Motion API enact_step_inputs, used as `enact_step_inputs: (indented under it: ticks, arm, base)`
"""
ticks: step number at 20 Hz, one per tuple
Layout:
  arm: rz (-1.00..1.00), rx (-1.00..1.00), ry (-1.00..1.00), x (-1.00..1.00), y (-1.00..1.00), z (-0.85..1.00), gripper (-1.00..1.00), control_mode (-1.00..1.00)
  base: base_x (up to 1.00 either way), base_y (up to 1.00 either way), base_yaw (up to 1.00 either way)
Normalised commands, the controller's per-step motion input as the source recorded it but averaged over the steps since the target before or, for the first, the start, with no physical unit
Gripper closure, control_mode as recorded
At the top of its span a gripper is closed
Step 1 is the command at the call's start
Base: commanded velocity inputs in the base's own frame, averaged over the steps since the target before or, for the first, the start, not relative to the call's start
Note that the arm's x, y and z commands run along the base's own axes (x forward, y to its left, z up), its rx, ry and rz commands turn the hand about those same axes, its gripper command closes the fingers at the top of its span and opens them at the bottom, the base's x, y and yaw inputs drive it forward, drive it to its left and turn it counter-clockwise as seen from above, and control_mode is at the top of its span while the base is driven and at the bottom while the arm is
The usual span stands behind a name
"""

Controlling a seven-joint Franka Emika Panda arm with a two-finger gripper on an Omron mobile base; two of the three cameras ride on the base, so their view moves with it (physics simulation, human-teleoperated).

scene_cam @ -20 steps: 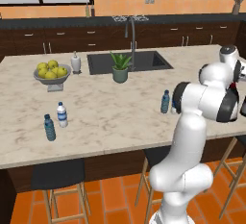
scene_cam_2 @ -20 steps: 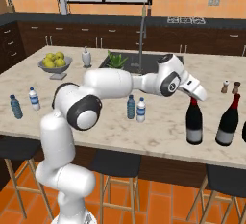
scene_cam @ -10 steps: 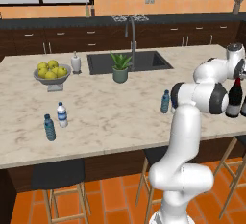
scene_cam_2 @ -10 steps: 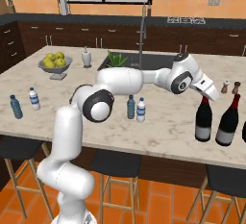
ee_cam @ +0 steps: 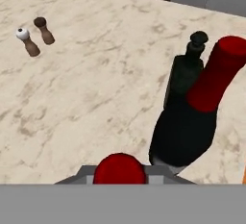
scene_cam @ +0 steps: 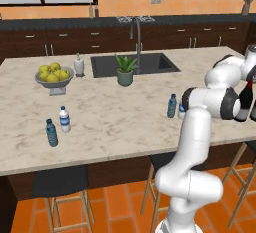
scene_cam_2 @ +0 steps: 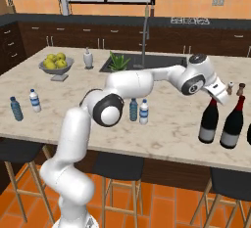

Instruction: Move the plastic bottles in the middle to the plastics group, and the glass bottles in the middle to the glass group.

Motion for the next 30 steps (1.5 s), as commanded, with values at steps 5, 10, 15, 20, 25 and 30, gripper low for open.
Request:
enact_step_inputs:
  ticks: [5,10,15,20,25,30]
  arm:
    - [0.0,0.0,-0.16,-0.13,0.18,-0.53,-1.0,-1.0]
    - [0.0,-0.03,-0.15,-0.09,0.11,-0.12,-1.0,-1.0]
    - [0.0,-0.04,-0.15,-0.17,0.0,0.4,-1.0,-1.0]
    - [0.0,-0.18,0.0,-0.5,0.21,0.48,-1.0,-1.0]
    - [0.07,-0.13,0.0,-0.42,0.58,0.39,-1.0,-1.0]
    - [0.11,-0.15,0.01,-0.44,0.7,0.4,-1.0,-1.0]
  base:
    - [0.0,0.0,0.0]
    - [0.0,0.0,0.0]
    - [0.0,0.0,0.0]
    - [0.0,0.0,0.0]
    - [0.0,0.0,0.0]
    - [0.0,0.0,0.0]
